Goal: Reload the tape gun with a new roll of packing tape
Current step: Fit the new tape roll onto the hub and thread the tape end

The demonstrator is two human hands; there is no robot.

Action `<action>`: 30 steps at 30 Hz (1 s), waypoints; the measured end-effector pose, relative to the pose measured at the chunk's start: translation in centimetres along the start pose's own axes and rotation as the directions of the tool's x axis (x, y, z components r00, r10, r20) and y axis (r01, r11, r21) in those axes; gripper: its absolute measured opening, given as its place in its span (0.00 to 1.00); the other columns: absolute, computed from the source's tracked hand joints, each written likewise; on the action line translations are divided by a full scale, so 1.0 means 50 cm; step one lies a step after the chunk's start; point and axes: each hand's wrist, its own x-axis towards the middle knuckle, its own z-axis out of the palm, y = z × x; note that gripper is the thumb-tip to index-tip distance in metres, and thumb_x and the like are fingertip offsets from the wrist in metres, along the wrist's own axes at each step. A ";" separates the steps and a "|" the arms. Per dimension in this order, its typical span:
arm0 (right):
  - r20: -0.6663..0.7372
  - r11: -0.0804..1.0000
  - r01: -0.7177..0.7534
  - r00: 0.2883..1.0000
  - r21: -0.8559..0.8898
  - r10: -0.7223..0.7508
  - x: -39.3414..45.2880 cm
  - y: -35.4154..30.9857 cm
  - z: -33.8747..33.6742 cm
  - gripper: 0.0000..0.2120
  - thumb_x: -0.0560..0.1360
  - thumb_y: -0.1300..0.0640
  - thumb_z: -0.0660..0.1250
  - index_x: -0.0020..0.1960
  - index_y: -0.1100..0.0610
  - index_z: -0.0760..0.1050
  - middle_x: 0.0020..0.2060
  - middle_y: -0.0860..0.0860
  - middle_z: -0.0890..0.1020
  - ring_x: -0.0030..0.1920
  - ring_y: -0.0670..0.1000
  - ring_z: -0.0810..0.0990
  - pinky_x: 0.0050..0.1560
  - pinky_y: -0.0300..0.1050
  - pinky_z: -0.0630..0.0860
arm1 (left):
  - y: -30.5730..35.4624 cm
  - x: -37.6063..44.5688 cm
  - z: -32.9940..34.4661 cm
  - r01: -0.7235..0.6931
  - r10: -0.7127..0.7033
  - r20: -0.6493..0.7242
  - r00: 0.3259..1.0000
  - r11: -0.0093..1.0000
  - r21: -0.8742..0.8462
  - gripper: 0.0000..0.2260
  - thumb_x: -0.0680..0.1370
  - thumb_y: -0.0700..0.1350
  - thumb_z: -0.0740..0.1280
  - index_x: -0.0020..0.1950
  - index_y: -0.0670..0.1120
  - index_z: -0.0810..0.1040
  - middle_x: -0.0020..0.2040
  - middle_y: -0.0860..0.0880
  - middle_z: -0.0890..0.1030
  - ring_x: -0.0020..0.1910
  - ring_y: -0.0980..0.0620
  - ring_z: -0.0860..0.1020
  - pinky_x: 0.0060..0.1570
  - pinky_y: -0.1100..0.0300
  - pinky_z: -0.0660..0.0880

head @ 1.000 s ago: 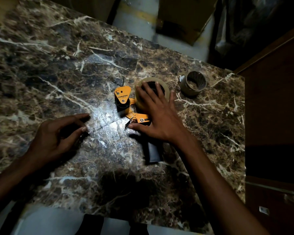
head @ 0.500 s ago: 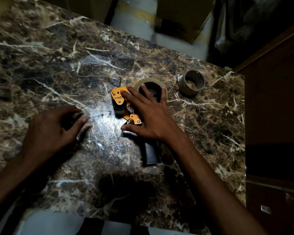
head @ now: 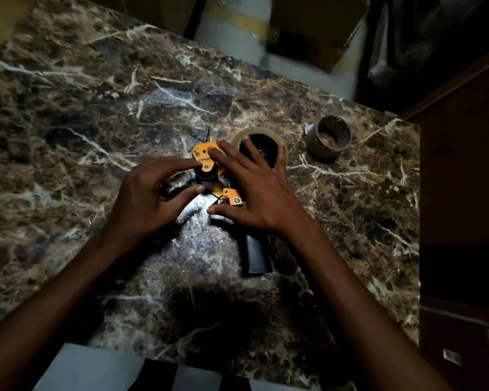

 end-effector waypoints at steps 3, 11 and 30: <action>-0.005 1.000 -0.002 1.000 -0.009 0.002 0.001 -0.001 0.001 0.47 0.73 0.24 0.64 0.85 0.42 0.52 0.85 0.41 0.53 0.86 0.57 0.47 0.75 0.81 0.36 | 0.001 0.001 0.007 0.008 -0.008 -0.024 1.000 1.000 -0.025 0.20 0.76 0.51 0.77 0.66 0.46 0.86 0.62 0.47 0.87 0.61 0.47 0.85 0.62 0.45 0.81; -0.025 1.000 -0.004 1.000 -0.016 0.004 0.004 -0.005 0.003 0.46 0.72 0.24 0.64 0.84 0.42 0.56 0.85 0.42 0.56 0.86 0.58 0.50 0.75 0.81 0.38 | -0.021 0.001 0.012 0.005 -0.006 -0.030 1.000 1.000 -0.017 0.20 0.77 0.54 0.76 0.66 0.47 0.86 0.63 0.48 0.86 0.65 0.47 0.84 0.65 0.44 0.80; -0.191 0.988 -0.147 0.970 0.039 0.151 0.016 -0.064 0.031 0.27 0.79 0.43 0.67 0.76 0.48 0.69 0.81 0.46 0.68 0.84 0.58 0.59 0.76 0.80 0.38 | -0.035 0.020 -0.004 -0.039 0.039 0.002 0.999 0.999 0.018 0.18 0.77 0.55 0.75 0.65 0.51 0.87 0.67 0.42 0.84 0.70 0.49 0.79 0.69 0.51 0.74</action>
